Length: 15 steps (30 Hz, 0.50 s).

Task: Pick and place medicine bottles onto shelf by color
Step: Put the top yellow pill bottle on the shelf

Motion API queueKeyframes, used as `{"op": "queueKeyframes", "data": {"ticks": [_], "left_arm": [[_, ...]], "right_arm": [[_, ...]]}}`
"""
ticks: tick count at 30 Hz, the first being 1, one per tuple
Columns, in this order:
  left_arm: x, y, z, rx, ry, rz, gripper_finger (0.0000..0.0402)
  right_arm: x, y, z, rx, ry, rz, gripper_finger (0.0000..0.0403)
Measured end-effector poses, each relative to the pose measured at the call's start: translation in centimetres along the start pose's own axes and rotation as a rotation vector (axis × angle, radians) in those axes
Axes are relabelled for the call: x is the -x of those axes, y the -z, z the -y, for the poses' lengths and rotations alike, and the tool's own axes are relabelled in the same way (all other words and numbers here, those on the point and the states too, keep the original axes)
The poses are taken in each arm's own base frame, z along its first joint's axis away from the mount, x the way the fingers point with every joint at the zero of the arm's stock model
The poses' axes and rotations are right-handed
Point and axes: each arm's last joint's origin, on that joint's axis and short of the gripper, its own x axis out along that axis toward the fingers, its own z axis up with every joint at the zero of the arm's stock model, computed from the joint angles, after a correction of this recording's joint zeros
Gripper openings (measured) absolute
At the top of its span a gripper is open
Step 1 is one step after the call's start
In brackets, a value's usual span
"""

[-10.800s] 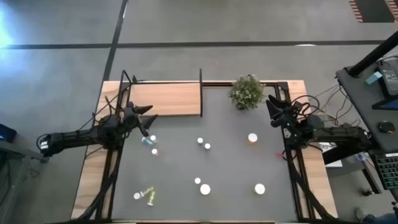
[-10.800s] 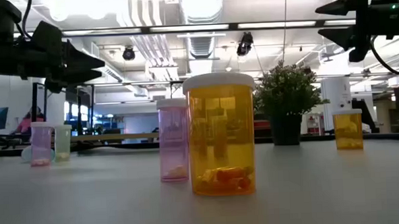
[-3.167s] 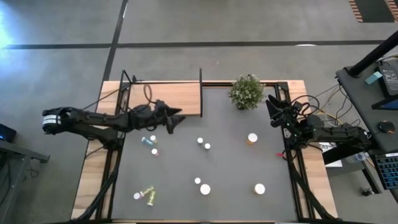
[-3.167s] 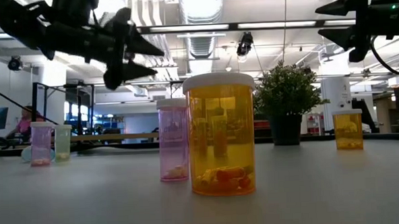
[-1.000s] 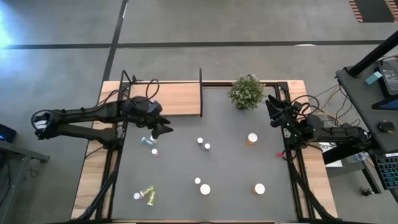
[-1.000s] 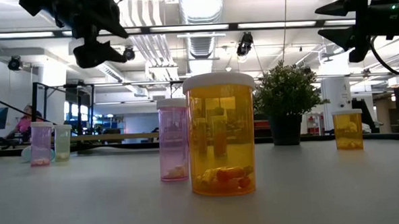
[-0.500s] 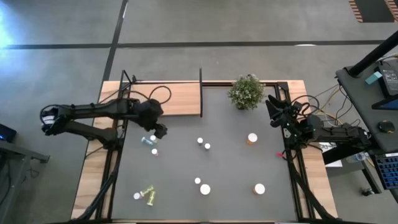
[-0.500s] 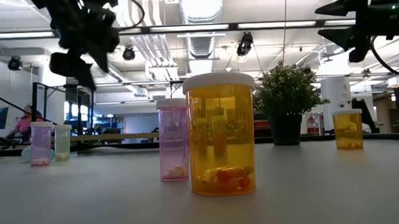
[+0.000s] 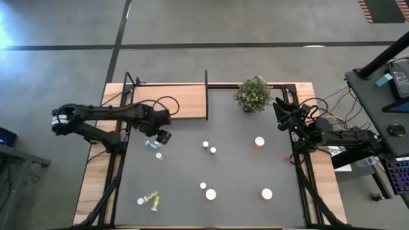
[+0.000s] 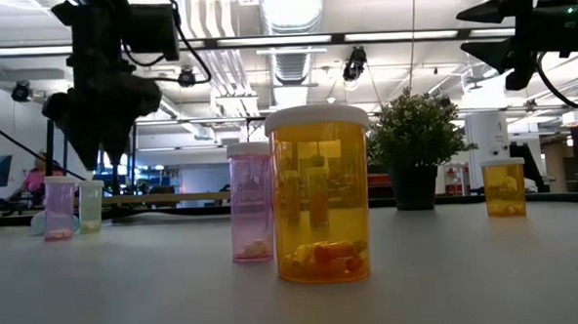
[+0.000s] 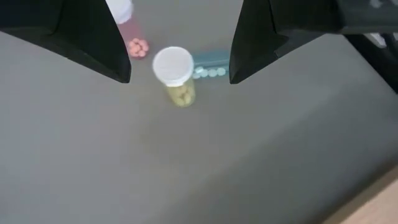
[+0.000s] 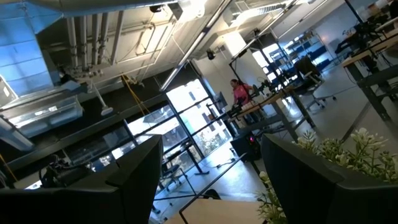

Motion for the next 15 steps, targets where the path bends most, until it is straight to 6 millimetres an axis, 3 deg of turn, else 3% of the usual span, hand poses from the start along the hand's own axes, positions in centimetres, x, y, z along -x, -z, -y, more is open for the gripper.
{"op": "queueKeyframes", "data": {"ticks": [15], "left_arm": [[-2.0,0.8,1.2,-0.009,-0.086,-0.036,0.0256]], "right_arm": [[0.0,0.0,0.0,0.0,0.0,0.0,0.026]]}}
